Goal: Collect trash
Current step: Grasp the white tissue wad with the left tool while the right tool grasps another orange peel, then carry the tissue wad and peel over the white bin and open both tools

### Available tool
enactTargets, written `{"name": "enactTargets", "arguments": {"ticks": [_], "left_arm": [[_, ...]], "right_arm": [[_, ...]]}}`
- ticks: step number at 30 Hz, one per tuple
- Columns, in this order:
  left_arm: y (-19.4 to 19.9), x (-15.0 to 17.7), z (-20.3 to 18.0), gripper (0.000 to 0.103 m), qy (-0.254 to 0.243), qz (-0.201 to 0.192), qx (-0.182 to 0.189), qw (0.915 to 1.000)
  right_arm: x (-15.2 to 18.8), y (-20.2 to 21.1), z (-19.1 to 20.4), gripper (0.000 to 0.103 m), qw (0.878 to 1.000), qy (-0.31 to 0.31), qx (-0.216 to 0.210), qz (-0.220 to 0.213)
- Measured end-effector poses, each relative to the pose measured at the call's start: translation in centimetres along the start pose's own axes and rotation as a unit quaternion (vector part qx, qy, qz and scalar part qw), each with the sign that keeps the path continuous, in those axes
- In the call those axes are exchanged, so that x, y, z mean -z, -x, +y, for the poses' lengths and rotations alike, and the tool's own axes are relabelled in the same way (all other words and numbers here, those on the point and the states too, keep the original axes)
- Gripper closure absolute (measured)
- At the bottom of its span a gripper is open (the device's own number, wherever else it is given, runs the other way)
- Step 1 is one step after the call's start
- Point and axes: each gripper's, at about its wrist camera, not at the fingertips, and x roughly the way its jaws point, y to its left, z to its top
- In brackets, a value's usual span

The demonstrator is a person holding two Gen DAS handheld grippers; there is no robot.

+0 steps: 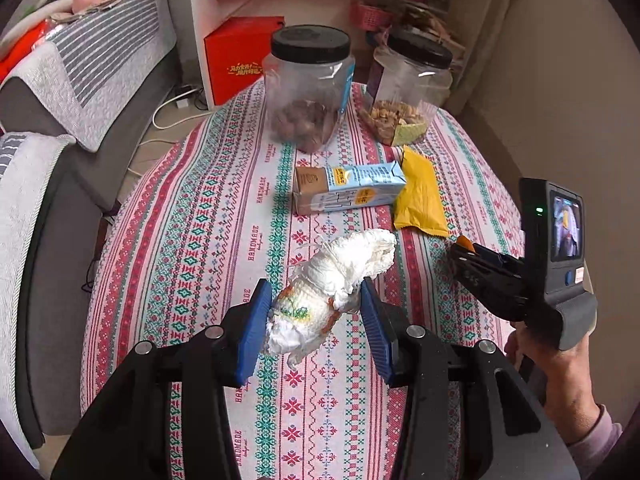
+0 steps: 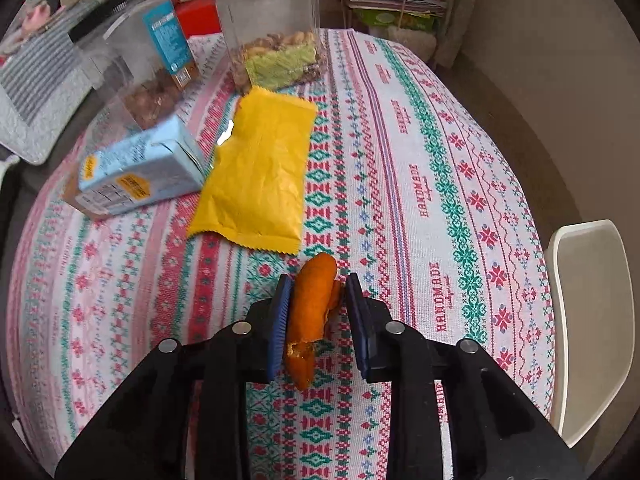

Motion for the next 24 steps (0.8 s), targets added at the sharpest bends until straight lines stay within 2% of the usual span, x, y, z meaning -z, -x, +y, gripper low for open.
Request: {"name": "enactTargets", "arguments": {"ticks": [10, 17, 24], "left_arm": [[1.6, -0.5, -0.4, 0.058, 0.018, -0.041, 0.003, 0.9990], [1.4, -0.5, -1.7, 0.058, 0.017, -0.049, 0.004, 0.9987], [1.3, -0.3, -3.8, 0.058, 0.001, -0.056, 0.010, 0.9984]], "right_arm": [[-0.1, 7.9, -0.6, 0.078, 0.996, 0.017, -0.046, -0.070], [0.2, 11.2, -2.9, 0.078, 0.993, 0.025, -0.031, -0.109], [0.5, 13.6, -7.3, 0.077, 0.990, -0.005, 0.005, -0.138]]}}
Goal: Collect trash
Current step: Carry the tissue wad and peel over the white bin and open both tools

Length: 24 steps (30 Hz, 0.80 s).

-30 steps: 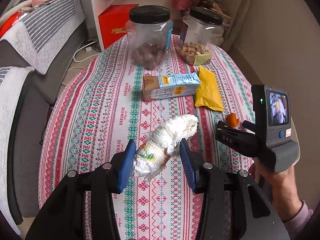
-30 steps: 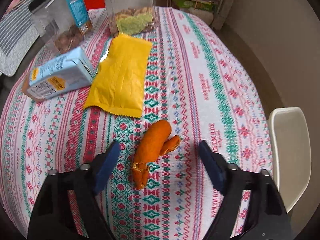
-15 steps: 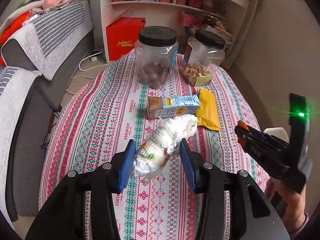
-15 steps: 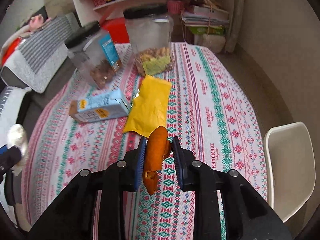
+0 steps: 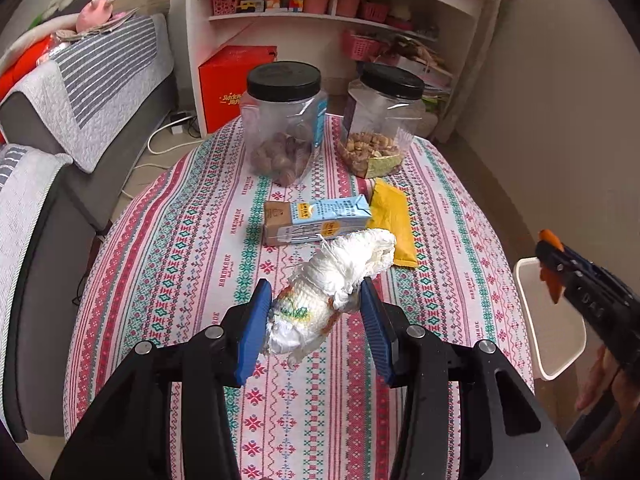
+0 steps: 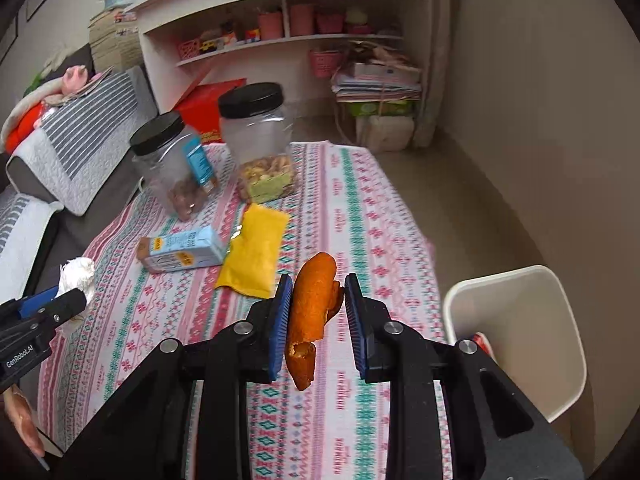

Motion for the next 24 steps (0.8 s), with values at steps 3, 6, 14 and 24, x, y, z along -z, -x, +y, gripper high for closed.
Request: {"name": "enactTargets", "arguments": {"ticks": [3, 6, 14, 24], "left_arm": [[-0.2, 0.2, -0.9, 0.058, -0.006, 0.000, 0.002, 1.0000], [-0.3, 0.4, -1.9, 0.058, -0.013, 0.001, 0.005, 0.9999], [-0.8, 0.9, -5.3, 0.058, -0.035, 0.004, 0.022, 0.9992], [-1.1, 1.8, -12.8, 0.058, -0.093, 0.006, 0.064, 0.9936]], "right_arm": [[0.0, 0.5, -2.5, 0.077, 1.000, -0.018, 0.023, -0.006], [0.0, 0.9, -5.1, 0.077, 0.998, -0.037, 0.049, -0.005], [0.7, 2.1, -12.7, 0.073, 0.988, -0.084, 0.132, 0.002], [2.1, 5.8, -20.1, 0.025, 0.971, -0.156, 0.179, -0.025]]}}
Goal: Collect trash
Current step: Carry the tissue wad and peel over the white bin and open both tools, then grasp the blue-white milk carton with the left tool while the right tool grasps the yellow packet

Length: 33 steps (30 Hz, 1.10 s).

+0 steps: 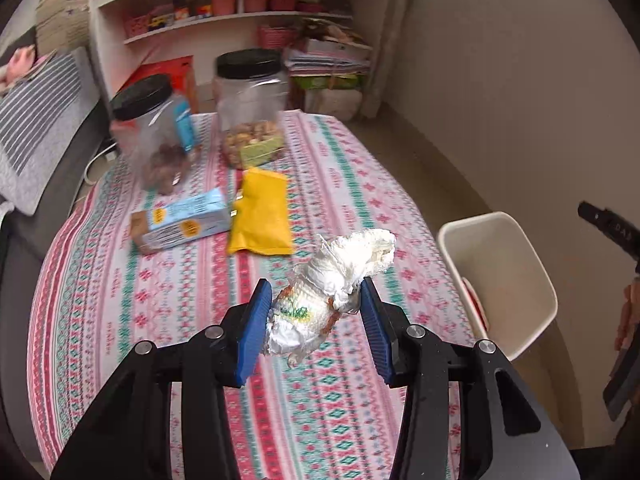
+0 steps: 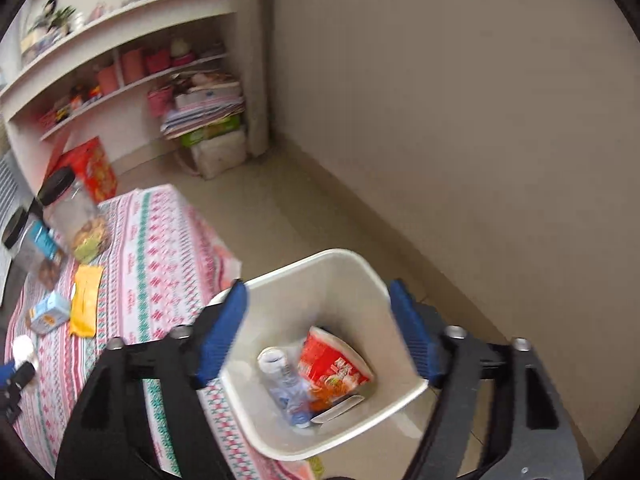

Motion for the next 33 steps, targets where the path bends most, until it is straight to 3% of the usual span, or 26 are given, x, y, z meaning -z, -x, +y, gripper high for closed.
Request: {"name": "enactTargets", "arguments": {"ticks": [2, 16, 19, 20, 21, 22, 27, 33], "left_arm": [[-0.2, -0.1, -1.9, 0.058, -0.016, 0.000, 0.008, 0.9998], [-4.3, -1.8, -15.6, 0.057, -0.059, 0.041, 0.110, 0.9914], [-5.0, -2.1, -17.9, 0.055, -0.063, 0.049, 0.138, 0.9873], [-5.1, -2.1, -18.4, 0.048, -0.065, 0.050, 0.145, 0.9860], [-5.3, -2.1, -18.9, 0.037, -0.067, 0.051, 0.147, 0.9856], [-5.3, -2.0, -19.3, 0.034, -0.068, 0.052, 0.148, 0.9853], [-5.1, -1.4, -19.1, 0.031, -0.093, 0.044, 0.124, 0.9870], [-4.6, -1.0, -14.9, 0.026, -0.116, 0.027, 0.062, 0.9910]], "right_arm": [[-0.3, 0.2, -0.8, 0.014, 1.000, -0.014, 0.001, -0.003], [-2.4, 3.5, -6.1, 0.007, 0.992, -0.101, 0.015, -0.069], [-2.5, 3.5, -7.5, 0.007, 0.990, -0.123, 0.017, -0.065], [-2.5, 3.4, -7.8, 0.007, 0.990, -0.129, 0.016, -0.064], [-2.5, 3.4, -8.0, 0.007, 0.989, -0.131, 0.017, -0.064], [-2.5, 3.4, -8.0, 0.007, 0.989, -0.133, 0.017, -0.064], [-2.5, 3.1, -7.2, 0.007, 0.991, -0.117, 0.015, -0.058], [-2.3, 2.5, -3.4, 0.007, 0.998, -0.055, 0.014, -0.041]]}}
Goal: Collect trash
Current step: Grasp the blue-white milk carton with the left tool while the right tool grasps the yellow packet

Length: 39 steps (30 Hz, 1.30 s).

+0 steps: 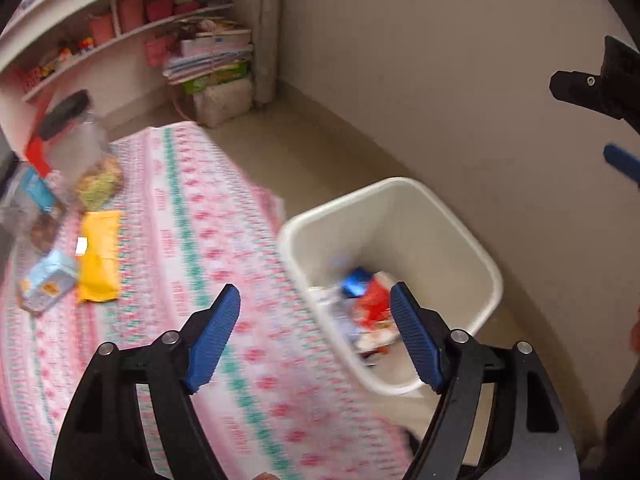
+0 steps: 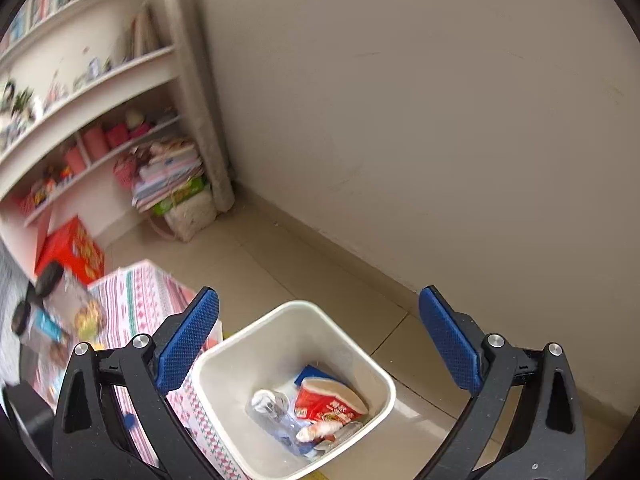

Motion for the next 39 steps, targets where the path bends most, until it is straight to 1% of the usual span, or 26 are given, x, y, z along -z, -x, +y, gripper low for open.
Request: {"name": "enactTargets", "arguments": {"ticks": [3, 6, 8, 9, 11, 12, 14, 15, 17, 18, 20, 23, 26, 27, 28, 29, 30, 31, 33, 34, 38, 39], "left_arm": [[0.3, 0.9, 2.9, 0.024, -0.015, -0.003, -0.046, 0.9988], [0.0, 1.7, 6.4, 0.023, -0.025, 0.010, -0.090, 0.9956], [-0.2, 2.1, 9.5, 0.023, -0.028, 0.022, -0.125, 0.9915], [-0.2, 2.1, 10.7, 0.023, -0.028, 0.027, -0.136, 0.9899], [-0.3, 2.0, 13.8, 0.023, -0.021, 0.030, -0.170, 0.9848], [-0.3, 1.9, 15.2, 0.023, -0.019, 0.031, -0.180, 0.9830], [-0.7, 1.6, 17.9, 0.023, -0.023, 0.051, -0.197, 0.9788], [-1.2, 1.3, 19.7, 0.023, -0.026, 0.063, -0.215, 0.9742], [-1.7, 0.9, 21.9, 0.023, -0.024, 0.066, -0.234, 0.9696], [-2.0, 0.7, 22.8, 0.023, -0.021, 0.072, -0.234, 0.9693], [-3.2, 0.2, 24.9, 0.023, -0.022, 0.098, -0.227, 0.9687], [-5.5, -0.2, 27.1, 0.023, -0.038, 0.131, -0.229, 0.9638], [-7.3, -0.1, 28.2, 0.024, -0.048, 0.158, -0.222, 0.9609], [-7.8, 0.0, 28.5, 0.026, -0.057, 0.163, -0.227, 0.9584], [-8.0, 0.2, 28.6, 0.035, -0.062, 0.166, -0.226, 0.9578], [-8.2, 0.6, 28.8, 0.048, -0.065, 0.170, -0.221, 0.9583], [-8.3, 0.9, 28.7, 0.064, -0.064, 0.171, -0.214, 0.9597], [-8.2, 1.5, 28.8, 0.065, -0.058, 0.172, -0.204, 0.9619], [-7.6, 2.2, 28.5, 0.066, -0.058, 0.163, -0.210, 0.9624], [-7.1, 2.6, 28.4, 0.067, -0.049, 0.160, -0.208, 0.9637], [-4.3, 3.9, 28.8, 0.077, 0.016, 0.141, -0.180, 0.9734], [-3.6, 4.3, 28.9, 0.077, 0.032, 0.139, -0.172, 0.9746]], "right_arm": [[0.5, -0.4, 2.6, 0.007, 0.999, 0.038, -0.008, 0.013], [1.1, -0.8, 5.3, 0.007, 0.997, 0.067, -0.026, 0.029], [1.5, -1.0, 7.3, 0.007, 0.995, 0.084, -0.039, 0.037], [1.6, -1.1, 8.2, 0.007, 0.994, 0.091, -0.043, 0.040], [2.1, -1.2, 10.4, 0.007, 0.992, 0.110, -0.052, 0.044], [2.3, -1.4, 11.2, 0.007, 0.991, 0.116, -0.055, 0.046], [2.7, -1.6, 13.0, 0.007, 0.989, 0.128, -0.063, 0.048], [2.9, -1.7, 14.1, 0.007, 0.987, 0.134, -0.067, 0.050], [3.3, -1.9, 15.9, 0.007, 0.985, 0.145, -0.073, 0.053], [3.4, -2.1, 16.7, 0.007, 0.984, 0.150, -0.075, 0.055], [3.7, -2.5, 18.2, 0.007, 0.982, 0.161, -0.079, 0.059], [4.4, -3.0, 20.4, 0.007, 0.978, 0.177, -0.082, 0.067], [4.8, -3.4, 21.7, 0.007, 0.976, 0.186, -0.086, 0.073], [5.0, -3.6, 22.2, 0.007, 0.975, 0.191, -0.087, 0.075], [5.2, -3.8, 22.6, 0.007, 0.974, 0.196, -0.086, 0.076], [5.5, -3.9, 23.0, 0.007, 0.973, 0.202, -0.084, 0.077], [5.7, -4.1, 23.3, 0.007, 0.972, 0.206, -0.084, 0.079], [5.9, -4.2, 23.6, 0.007, 0.971, 0.209, -0.084, 0.082], [6.4, -4.6, 24.2, 0.007, 0.968, 0.215, -0.086, 0.091], [6.5, -4.8, 24.5, 0.007, 0.968, 0.217, -0.088, 0.094], [7.5, -5.3, 25.9, 0.007, 0.965, 0.227, -0.091, 0.100], [7.8, -5.4, 26.2, 0.007, 0.964, 0.229, -0.092, 0.101]]}}
